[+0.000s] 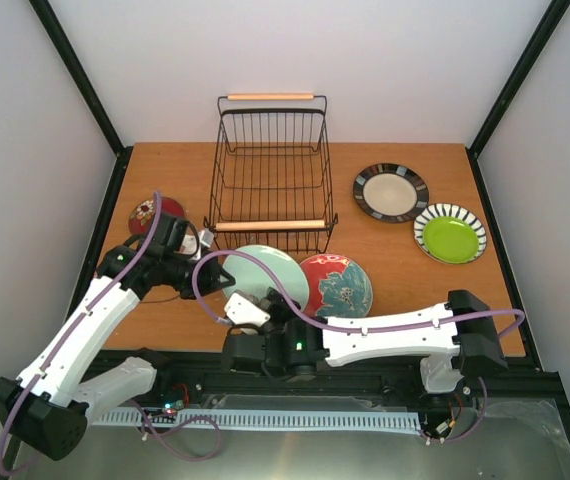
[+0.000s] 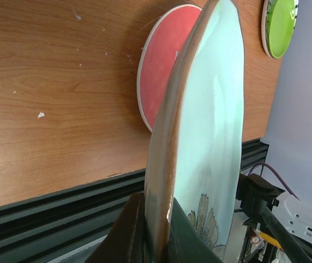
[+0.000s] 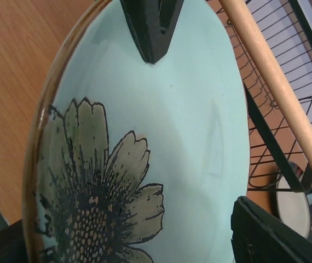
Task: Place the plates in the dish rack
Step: Insert the plate into the dish rack.
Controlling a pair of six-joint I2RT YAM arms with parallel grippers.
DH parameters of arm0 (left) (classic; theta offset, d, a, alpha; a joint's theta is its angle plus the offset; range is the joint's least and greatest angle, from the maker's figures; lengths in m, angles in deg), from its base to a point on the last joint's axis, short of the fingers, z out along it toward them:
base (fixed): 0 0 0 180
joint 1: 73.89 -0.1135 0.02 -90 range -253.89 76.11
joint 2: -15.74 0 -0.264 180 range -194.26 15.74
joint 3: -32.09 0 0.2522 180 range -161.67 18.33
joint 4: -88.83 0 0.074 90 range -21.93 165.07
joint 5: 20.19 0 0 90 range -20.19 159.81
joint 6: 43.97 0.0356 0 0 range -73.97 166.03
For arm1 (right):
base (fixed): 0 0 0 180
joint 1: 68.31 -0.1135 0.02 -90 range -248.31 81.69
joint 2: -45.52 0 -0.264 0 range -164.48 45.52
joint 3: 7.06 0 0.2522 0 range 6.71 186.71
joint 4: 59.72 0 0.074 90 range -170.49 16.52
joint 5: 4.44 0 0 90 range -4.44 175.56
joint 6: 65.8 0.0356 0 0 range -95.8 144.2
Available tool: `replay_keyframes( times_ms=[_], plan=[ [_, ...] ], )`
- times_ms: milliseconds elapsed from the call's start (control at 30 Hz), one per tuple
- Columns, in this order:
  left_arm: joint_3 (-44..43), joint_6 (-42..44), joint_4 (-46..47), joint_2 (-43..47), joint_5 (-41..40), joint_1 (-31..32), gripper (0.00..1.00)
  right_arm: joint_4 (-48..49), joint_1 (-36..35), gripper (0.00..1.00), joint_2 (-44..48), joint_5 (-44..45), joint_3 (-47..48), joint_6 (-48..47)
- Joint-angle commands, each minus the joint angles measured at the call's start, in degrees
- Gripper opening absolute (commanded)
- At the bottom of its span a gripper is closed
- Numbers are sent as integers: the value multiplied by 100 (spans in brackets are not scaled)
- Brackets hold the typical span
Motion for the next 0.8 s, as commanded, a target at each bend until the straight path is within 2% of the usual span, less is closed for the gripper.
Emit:
replay_keyframes(
  times_ms=[0, 367, 433, 467, 767],
  plan=[
    [-306, 22, 185, 212, 451, 47, 1, 415, 214, 72, -46, 190, -110, -236],
    [-318, 69, 243, 127, 458, 47, 1, 391, 306, 20, -193, 74, -104, -158],
    [-342, 90, 248, 101, 464, 47, 1, 332, 306, 6, -204, 66, -103, -121],
    [-358, 96, 263, 93, 470, 47, 1, 315, 308, 3, -206, 49, -93, -119],
    [-602, 179, 351, -19, 437, 47, 1, 92, 297, 3, -206, -86, 68, -46]
  ],
)
